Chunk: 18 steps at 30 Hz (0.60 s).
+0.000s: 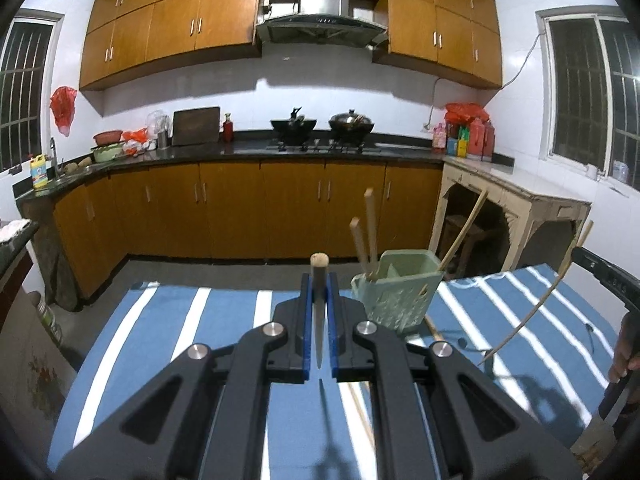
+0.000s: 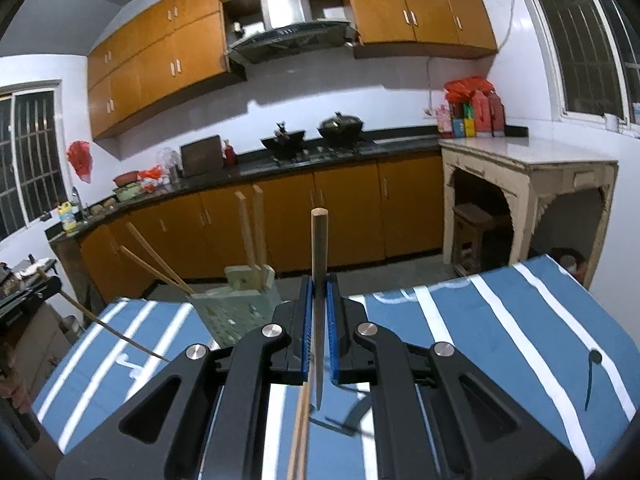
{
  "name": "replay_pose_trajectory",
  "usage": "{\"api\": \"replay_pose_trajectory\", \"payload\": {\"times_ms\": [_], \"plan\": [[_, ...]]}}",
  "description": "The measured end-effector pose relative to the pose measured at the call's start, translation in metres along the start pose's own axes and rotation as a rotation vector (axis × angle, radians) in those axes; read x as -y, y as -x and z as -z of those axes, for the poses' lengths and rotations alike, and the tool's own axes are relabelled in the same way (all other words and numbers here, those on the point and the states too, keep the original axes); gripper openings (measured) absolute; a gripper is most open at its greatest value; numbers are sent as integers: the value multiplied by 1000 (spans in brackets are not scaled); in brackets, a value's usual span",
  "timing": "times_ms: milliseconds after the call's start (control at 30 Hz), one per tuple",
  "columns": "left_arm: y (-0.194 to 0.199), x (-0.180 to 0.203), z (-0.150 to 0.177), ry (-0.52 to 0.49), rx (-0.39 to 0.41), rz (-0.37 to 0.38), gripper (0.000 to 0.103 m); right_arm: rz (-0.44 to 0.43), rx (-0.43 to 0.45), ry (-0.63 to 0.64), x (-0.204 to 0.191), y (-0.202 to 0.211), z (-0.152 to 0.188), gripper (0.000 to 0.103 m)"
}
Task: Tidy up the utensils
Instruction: 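Lower the left gripper's chopstick into the basket while the right gripper inserts its chopstick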
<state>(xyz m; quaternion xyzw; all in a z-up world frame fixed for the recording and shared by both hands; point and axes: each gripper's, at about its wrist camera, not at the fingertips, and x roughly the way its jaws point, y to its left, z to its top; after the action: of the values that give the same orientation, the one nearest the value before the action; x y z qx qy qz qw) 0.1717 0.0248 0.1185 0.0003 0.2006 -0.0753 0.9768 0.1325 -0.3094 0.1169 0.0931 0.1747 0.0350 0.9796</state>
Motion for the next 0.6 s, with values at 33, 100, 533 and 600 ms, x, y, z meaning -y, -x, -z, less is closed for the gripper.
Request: {"api": "replay_pose_trajectory", "payload": {"times_ms": [33,100,533,600], "plan": [[2,1,-6,3,9,13,8,-17,8,1,-4,2,-7,8],[7,3,-19,13,20,43,8,-47,20,2,-11,6,-16,8],[24,47,-85,-28,147,140,8,-181,151,23,-57,12,-70,8],[20,55,-94,-35,171,134,8,-179,178,33,-64,6,-76,8]]}}
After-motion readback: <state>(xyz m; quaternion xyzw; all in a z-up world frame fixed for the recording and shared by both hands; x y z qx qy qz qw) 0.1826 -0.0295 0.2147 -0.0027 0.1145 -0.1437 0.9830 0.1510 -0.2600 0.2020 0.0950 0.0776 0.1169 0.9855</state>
